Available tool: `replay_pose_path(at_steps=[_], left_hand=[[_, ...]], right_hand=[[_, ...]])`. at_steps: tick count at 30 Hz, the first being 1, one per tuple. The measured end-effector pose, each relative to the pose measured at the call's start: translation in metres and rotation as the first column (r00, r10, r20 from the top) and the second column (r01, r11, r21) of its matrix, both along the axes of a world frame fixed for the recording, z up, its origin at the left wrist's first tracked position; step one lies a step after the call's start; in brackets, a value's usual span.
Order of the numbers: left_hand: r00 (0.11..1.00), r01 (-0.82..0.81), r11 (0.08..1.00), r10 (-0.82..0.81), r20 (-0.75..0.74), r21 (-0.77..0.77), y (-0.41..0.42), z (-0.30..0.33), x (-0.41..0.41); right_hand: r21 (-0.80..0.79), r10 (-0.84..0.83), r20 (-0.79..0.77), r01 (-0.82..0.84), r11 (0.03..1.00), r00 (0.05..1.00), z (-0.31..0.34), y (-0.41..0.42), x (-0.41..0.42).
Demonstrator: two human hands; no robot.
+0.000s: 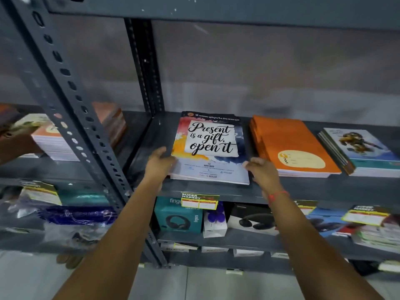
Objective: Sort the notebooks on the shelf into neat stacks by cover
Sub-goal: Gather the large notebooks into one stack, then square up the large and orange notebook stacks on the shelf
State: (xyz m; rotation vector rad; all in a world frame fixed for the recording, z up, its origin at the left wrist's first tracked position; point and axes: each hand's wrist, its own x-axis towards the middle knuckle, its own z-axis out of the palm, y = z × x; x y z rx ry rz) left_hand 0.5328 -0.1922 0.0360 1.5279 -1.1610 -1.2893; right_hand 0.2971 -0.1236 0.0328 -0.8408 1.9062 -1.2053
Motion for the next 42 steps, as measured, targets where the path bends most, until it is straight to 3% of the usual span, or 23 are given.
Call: replay_pose_path(at_steps=[4, 7, 10, 19, 25, 29, 32, 39, 42], left_hand=[[0.991, 0.041, 0.996, -0.031, -0.128, 0.084, -0.002, -0.001, -0.005], [0.976, 0.053, 0.998, -0.042, -0.214, 0.047, -0.002, -0.013, -0.008], [0.954, 0.038, 0.998, -0.022, -0.298, 0.047, -0.002, -0.016, -0.008], [0.994, 0.1, 0.995, -0.099, -0.053, 0.021, -0.006, -0.022, -0.009], [0.959, 0.229, 0.972, -0.214, -0.186, 0.06, -0.048, -0.01, -0.004], [0.942, 0.276, 0.96, -0.261, -0.213, 0.044, -0.067, -0.01, -0.012], [0.933, 0.278, 0.96, -0.273, -0.232, -0.011, -0.07, -0.014, -0.017], [0.916, 0.33, 0.944, -0.327, -0.233, -0.026, -0.065, -0.012, -0.016], [0.901, 0.359, 0.931, -0.362, -0.24, -0.06, -0.049, -0.016, -0.003]], right_hand=[[-0.109, 0.1, 0.259, -0.074, 0.991, 0.961, -0.005, -0.008, -0.007], [-0.161, 0.19, 0.337, -0.142, 0.977, 0.922, -0.012, -0.015, -0.005], [-0.184, 0.202, 0.345, -0.145, 0.972, 0.917, -0.021, -0.022, 0.0], [-0.161, 0.283, 0.238, -0.25, 0.955, 0.929, -0.028, -0.036, -0.008], [-0.198, 0.247, 0.346, -0.187, 0.962, 0.905, -0.02, -0.061, -0.02], [-0.158, 0.191, 0.27, -0.153, 0.976, 0.944, -0.014, -0.079, -0.019], [-0.166, 0.227, 0.329, -0.18, 0.97, 0.917, -0.014, -0.085, -0.013], [-0.175, 0.256, 0.272, -0.214, 0.961, 0.927, -0.013, -0.087, -0.016], [-0.254, 0.294, 0.294, -0.223, 0.941, 0.909, -0.018, -0.071, -0.016]])
